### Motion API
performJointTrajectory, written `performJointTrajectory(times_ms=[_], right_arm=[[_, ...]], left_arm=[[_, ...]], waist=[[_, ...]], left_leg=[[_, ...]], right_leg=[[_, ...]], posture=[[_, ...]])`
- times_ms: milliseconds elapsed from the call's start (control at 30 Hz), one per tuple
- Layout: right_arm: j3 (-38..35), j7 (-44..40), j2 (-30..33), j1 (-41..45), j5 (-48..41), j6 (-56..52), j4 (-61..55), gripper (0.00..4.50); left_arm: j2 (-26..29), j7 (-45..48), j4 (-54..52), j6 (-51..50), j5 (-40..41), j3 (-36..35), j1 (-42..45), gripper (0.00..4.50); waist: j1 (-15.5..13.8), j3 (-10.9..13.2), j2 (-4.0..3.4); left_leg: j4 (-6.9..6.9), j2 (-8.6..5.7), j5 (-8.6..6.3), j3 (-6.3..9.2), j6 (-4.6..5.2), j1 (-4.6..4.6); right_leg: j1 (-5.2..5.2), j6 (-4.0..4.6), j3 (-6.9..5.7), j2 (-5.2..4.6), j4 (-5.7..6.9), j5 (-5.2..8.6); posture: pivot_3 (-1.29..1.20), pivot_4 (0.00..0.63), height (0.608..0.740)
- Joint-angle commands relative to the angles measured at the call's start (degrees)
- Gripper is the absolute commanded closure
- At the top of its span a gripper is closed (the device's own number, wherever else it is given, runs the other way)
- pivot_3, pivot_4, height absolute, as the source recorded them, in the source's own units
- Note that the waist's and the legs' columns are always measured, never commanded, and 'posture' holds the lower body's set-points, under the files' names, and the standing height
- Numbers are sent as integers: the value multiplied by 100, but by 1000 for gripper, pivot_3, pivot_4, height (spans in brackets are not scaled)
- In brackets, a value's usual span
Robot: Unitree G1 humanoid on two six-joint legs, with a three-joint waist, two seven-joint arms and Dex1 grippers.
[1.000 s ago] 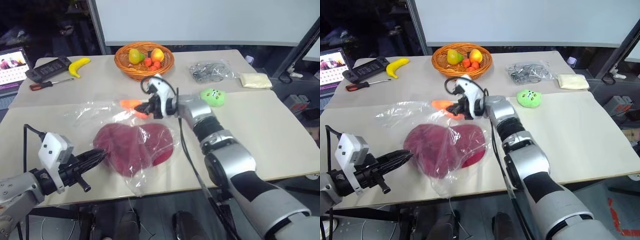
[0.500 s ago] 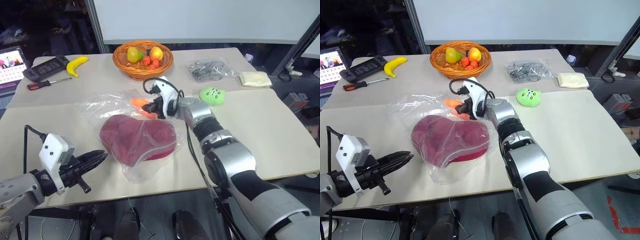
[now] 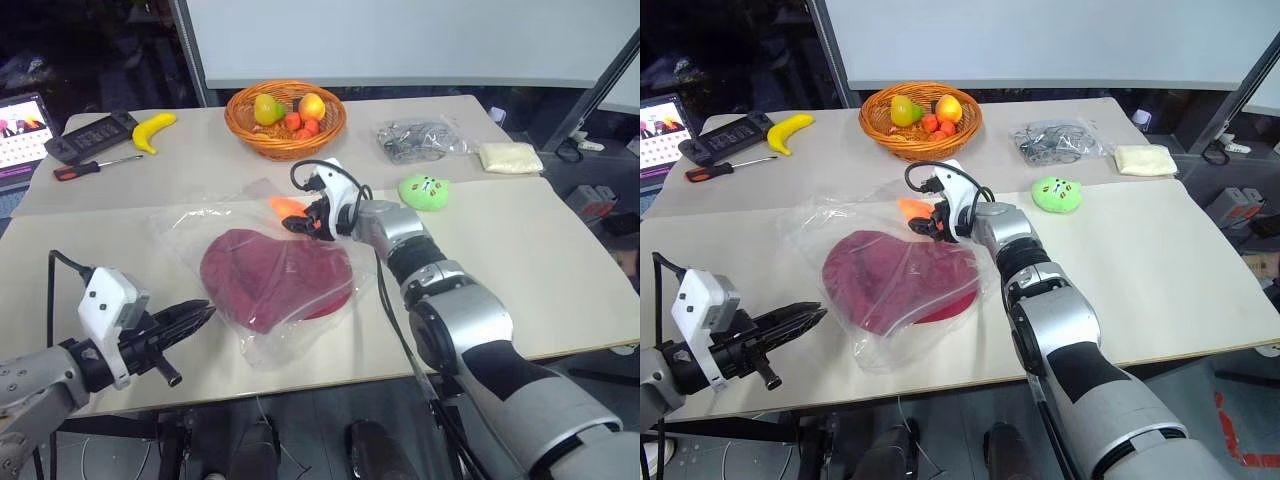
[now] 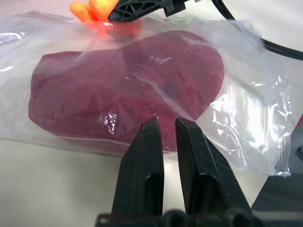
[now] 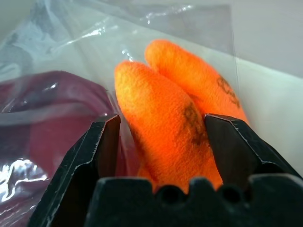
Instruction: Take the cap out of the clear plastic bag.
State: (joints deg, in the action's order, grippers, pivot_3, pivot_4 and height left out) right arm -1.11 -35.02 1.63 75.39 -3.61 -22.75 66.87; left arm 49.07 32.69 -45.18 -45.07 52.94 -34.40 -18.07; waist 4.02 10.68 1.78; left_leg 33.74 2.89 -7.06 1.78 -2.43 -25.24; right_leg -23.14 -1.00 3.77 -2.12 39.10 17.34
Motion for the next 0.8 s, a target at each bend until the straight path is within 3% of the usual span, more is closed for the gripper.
performJointTrajectory(times_ms=[33,400,533,733,800], right_arm=[[-188,346,-44,11,-57,192,197,1068],[-515,817,-59,76,-132,368,460,1068],[-494,813,-53,75,-102,499,457,2066],[-390,748,-65,74,10,604,442,4139],[-304,739,-49,88,99,699,386,4139]], left_arm=[[23,22,-68,47,-1,6,47,3924],[-10,-42,-163,36,6,-8,-8,3924],[-4,-47,-165,36,19,-33,-21,3924],[7,-44,-148,38,33,-33,-9,3924],[13,-42,-128,40,27,-18,10,3924]], waist=[[0,0,0],[3,-1,1],[10,-1,1],[10,-1,1],[11,-1,1]], left_leg=[[0,0,0,0,0,0],[2,0,0,0,0,1],[2,0,0,0,0,1],[1,0,0,0,0,1],[1,0,0,0,0,1]], right_leg=[[0,0,0,0,0,0],[2,0,0,0,1,0],[2,-1,0,0,1,-1],[1,0,0,1,1,-1],[1,0,0,1,1,0]], posture=[[0,150,740],[0,150,740],[0,150,740],[0,150,740],[0,150,740]])
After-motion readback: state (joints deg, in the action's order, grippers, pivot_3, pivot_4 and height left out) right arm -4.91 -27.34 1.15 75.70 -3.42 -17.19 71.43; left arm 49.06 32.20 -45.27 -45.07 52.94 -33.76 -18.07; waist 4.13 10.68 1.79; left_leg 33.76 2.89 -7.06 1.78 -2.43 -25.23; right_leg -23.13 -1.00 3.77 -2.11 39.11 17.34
